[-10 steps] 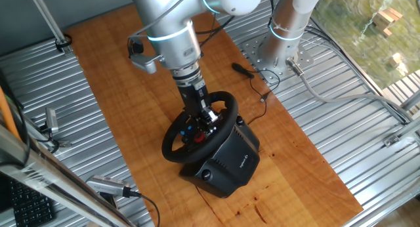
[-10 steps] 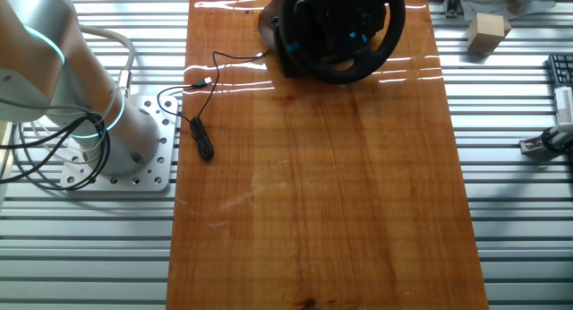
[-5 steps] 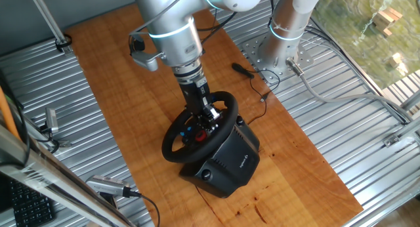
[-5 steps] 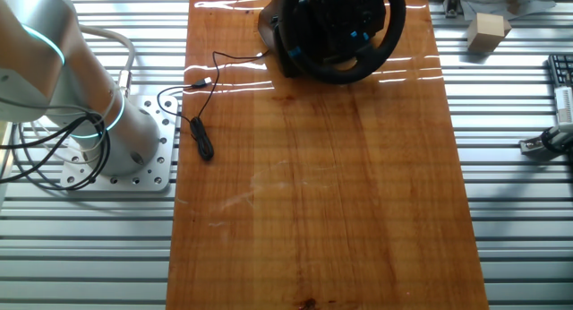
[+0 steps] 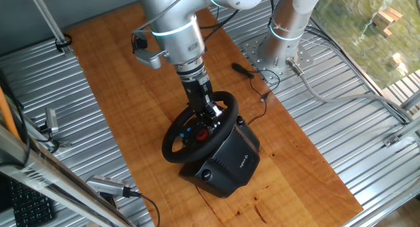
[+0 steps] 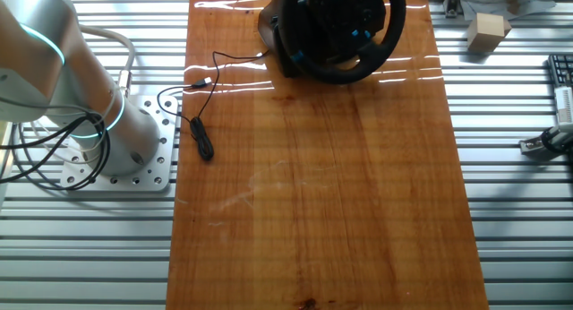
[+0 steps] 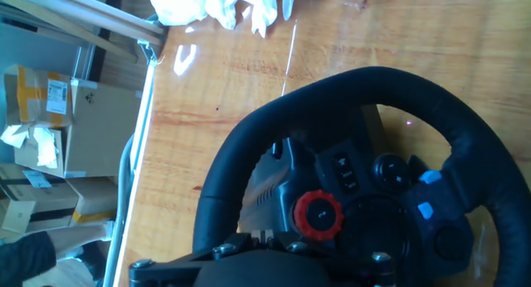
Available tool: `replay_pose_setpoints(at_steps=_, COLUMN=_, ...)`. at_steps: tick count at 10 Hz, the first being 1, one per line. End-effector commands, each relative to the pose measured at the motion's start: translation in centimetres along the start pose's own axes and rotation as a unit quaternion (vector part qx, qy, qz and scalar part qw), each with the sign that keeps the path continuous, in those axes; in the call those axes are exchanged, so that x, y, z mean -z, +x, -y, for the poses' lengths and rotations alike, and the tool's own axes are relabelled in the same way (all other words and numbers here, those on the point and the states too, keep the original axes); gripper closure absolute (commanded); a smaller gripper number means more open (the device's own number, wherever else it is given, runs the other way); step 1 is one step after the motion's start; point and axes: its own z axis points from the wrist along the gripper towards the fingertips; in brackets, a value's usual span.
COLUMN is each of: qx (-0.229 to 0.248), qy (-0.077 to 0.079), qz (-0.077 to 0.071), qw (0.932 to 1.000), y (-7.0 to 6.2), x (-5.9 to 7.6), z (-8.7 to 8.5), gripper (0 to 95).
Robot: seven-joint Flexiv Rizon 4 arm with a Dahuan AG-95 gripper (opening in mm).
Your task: Rotate the steering wheel 90 degrees counterclockwise
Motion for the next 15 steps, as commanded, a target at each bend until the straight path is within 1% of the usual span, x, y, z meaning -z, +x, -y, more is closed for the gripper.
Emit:
replay_pose_setpoints(at_steps=1, qx=0.001, qy=-0.001, qz=-0.001, qw=1.0000, y=0.2, x=0.1, z=0.0, gripper=95.0)
replay_pose_setpoints(at_steps=3, qx=0.003, qy=-0.002, qz=-0.002, qw=1.0000, y=0.8, x=0.4, z=-0.1, gripper=95.0)
replay_pose_setpoints(at_steps=7, qx=0.005, qy=-0.002, qz=-0.005, qw=1.0000, y=1.4, x=0.5, z=0.0, gripper=95.0)
replay_pose_setpoints(at_steps=11, qx=0.003, qy=-0.001, qz=-0.015, qw=0.9999, y=2.2, x=0.6, z=0.1, gripper=95.0)
replay_pose_setpoints(at_steps=15, qx=0.003, qy=0.002, qz=-0.021, qw=0.9998, y=2.8, x=0.6, z=0.2, gripper=95.0)
